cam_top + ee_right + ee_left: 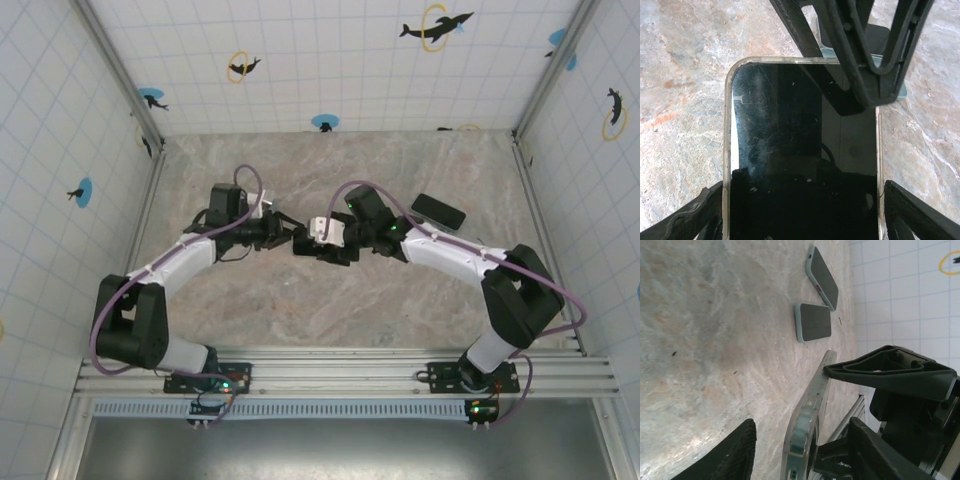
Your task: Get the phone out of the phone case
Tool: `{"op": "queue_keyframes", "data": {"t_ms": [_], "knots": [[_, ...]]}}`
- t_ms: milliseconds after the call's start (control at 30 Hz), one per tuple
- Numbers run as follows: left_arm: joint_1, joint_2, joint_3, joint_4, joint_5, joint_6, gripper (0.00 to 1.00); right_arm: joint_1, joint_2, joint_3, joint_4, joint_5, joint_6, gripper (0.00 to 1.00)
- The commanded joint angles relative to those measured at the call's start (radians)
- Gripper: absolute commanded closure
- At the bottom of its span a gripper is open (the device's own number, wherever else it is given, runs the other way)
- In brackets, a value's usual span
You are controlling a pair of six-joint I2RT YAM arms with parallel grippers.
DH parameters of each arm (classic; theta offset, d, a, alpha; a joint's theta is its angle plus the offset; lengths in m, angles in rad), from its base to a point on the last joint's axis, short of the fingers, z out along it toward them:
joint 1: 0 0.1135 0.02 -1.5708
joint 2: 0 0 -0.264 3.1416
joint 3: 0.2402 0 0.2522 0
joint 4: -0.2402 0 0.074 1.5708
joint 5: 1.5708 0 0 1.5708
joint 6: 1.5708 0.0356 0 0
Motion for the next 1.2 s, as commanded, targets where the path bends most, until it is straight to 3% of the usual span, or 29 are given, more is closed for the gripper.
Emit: {"op": "queue_keyframes", "data": {"t_ms": [0, 300, 400, 467, 667, 767, 933, 1167], "knots": [[-0.023, 0.023, 0.039, 0.039, 0.045, -0.002, 0.64, -0.011, -0.056, 0.0, 0.059, -0.032, 0.018, 0.49], [-0.034, 0.037, 0.053, 0.054, 0.071, -0.001, 0.91, -0.037, -0.069, -0.001, 0.069, -0.089, 0.043, 0.49], [-0.035, 0.043, 0.052, 0.08, 0.072, -0.032, 0.95, -0.039, -0.072, -0.007, 0.074, -0.093, 0.043, 0.48], [-0.034, 0.045, 0.054, 0.108, 0.067, -0.059, 0.96, -0.039, -0.076, -0.021, 0.092, -0.087, 0.047, 0.42], [-0.035, 0.03, 0.073, 0.224, -0.002, -0.171, 0.98, -0.046, -0.129, -0.104, 0.197, -0.008, 0.1, 0.1], [-0.034, 0.016, 0.076, 0.316, -0.076, -0.256, 1.0, -0.07, -0.176, -0.164, 0.288, -0.016, 0.197, 0.05], [-0.044, -0.016, 0.049, 0.497, -0.211, -0.411, 1.0, -0.114, -0.267, -0.274, 0.493, 0.005, 0.536, 0.05], [-0.131, -0.068, 0.017, 0.602, -0.459, -0.499, 1.0, -0.186, -0.372, -0.483, 0.94, 0.052, 1.41, 0.07]]}}
